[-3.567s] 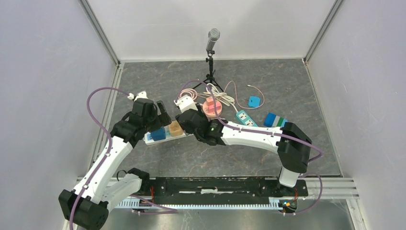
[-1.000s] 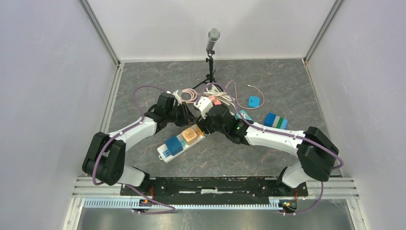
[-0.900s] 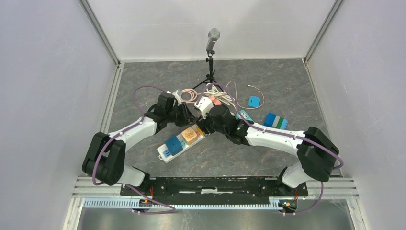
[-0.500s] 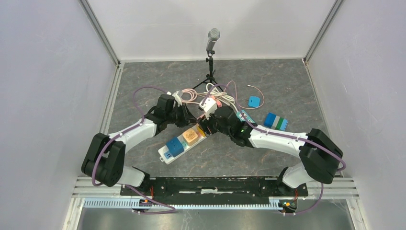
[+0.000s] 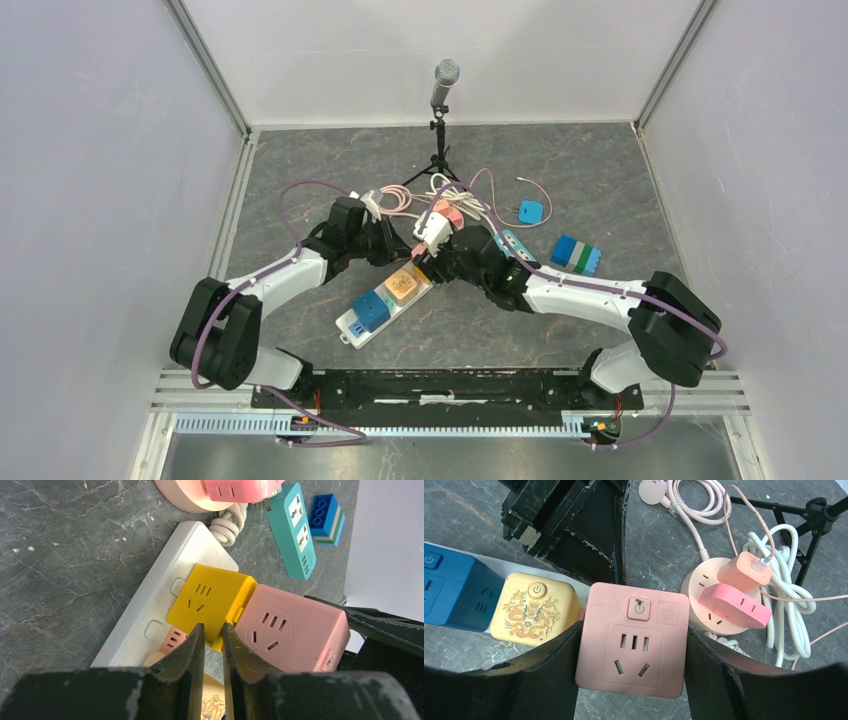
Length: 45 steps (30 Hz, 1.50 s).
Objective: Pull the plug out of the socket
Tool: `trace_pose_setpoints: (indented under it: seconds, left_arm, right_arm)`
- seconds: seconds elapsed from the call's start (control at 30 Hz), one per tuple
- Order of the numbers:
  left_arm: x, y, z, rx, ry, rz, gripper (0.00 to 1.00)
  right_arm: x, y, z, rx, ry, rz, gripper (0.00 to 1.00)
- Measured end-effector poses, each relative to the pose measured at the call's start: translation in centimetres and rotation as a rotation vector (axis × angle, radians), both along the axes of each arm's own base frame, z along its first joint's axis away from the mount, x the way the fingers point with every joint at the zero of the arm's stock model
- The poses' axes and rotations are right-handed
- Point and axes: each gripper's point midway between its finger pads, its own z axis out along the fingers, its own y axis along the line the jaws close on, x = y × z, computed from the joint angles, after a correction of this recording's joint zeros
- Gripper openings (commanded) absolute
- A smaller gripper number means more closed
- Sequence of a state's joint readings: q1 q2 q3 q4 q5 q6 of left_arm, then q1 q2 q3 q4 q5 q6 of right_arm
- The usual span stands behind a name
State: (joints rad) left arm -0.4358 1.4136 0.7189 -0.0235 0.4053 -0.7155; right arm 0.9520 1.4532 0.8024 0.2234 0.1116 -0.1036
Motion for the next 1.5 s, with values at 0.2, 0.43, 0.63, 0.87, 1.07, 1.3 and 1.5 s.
trace_pose_setpoints:
  seconds: [0.2,0.43,0.63,0.87,1.07,1.3,1.5]
  left_arm:
    - [0.1,0.0,0.0,-0.001,-0.002,0.000,0.24]
    - [0.2,-0.2,-0.1,-0.003,-0.005,-0.004,0.24]
    - [0.0,-0.2,-0.2,-0.003,0.001,-0.006,0.25]
    - [0.1,-0.2,-0.1,-0.003,-0.005,-0.003,0.25]
    - [0.1,-0.2,-0.1,-0.004,-0.010,-0.004,0.25]
    - [0.0,-0.3,-0.2,-0.005,-0.004,-0.008,0.25]
    - [0.1,-0.3,-0.2,-0.006,-0.008,-0.008,0.25]
  right_arm:
    - [0.4,-0.2,-0.1,0.050,0.058,-0.007,0.00]
    - [0.4,-0.1,0.0,0.089,0.101,0.016,0.00]
    - [-0.3,0.2,0.0,0.002,0.000,0.009,0.00]
    - [0.5,-0.3,0.0,0.045,0.051,0.005,0.00]
    - [0.2,-0.1,0.0,0.076,0.102,0.020,0.00]
    - [0.0,-0.1,0.0,0.016,0.033,-0.013,0.00]
    - [-0.1,0.0,0.1,0.038,0.070,-0.003,0.00]
